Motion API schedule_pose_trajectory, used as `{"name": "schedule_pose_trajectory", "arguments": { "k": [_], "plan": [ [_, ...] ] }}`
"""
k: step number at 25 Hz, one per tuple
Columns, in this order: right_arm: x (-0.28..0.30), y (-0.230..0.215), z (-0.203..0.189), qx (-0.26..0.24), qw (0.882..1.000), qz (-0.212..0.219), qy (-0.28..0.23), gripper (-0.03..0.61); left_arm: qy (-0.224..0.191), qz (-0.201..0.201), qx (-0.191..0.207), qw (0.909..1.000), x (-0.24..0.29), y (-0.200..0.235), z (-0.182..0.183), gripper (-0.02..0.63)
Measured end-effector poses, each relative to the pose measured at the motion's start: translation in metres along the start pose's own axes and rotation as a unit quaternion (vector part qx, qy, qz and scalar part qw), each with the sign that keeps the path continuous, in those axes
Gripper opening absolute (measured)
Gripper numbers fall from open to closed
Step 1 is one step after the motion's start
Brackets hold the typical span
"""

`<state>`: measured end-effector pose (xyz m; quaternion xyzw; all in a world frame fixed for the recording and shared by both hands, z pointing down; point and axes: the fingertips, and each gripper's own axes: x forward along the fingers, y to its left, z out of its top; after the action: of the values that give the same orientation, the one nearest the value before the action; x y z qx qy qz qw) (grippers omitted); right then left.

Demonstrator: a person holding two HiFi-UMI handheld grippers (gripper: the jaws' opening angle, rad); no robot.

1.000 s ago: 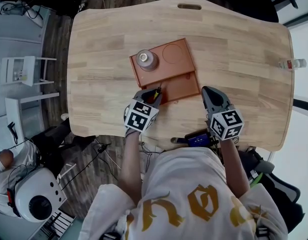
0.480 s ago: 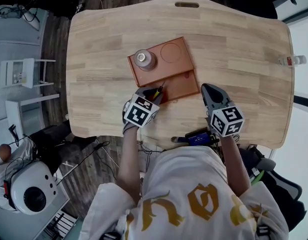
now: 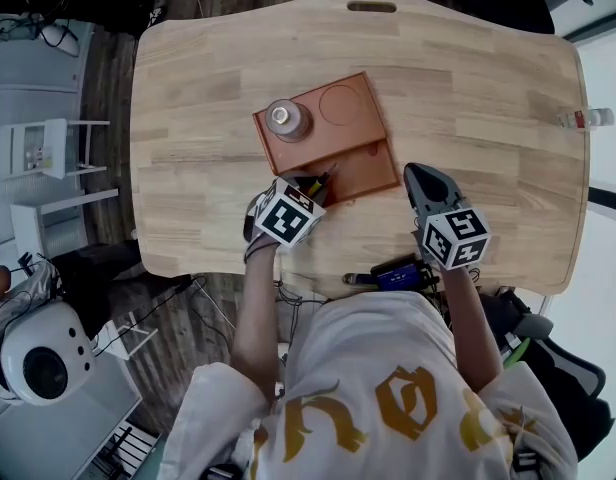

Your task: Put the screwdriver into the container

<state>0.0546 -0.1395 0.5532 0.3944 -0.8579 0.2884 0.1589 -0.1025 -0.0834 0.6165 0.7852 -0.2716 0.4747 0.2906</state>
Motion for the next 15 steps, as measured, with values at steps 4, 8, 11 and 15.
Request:
{"name": "schedule_pose_trajectory", "arguments": {
  "k": [4,8,11,15],
  "plan": [
    [0.002,-0.001,0.0,-0.001,1.0,-0.002,0.002,0.011,0.016,-0.004,0.004,0.9999,0.004,0.0,-0.001,0.08],
    [0.003,-0.001,-0.004,-0.005,1.0,-0.003,0.007,0.011,0.028,-0.009,0.018,0.9994,0.007,-0.003,-0.002,0.08],
    [0.003,-0.001,-0.007,-0.004,1.0,-0.003,0.01,0.011,0.042,-0.014,0.024,0.9987,0.009,-0.004,-0.002,0.08],
    [0.005,-0.002,-0.009,-0.005,1.0,-0.002,0.013,0.011,0.068,-0.018,0.016,0.9974,0.012,-0.002,-0.005,0.08]
  ]
}}
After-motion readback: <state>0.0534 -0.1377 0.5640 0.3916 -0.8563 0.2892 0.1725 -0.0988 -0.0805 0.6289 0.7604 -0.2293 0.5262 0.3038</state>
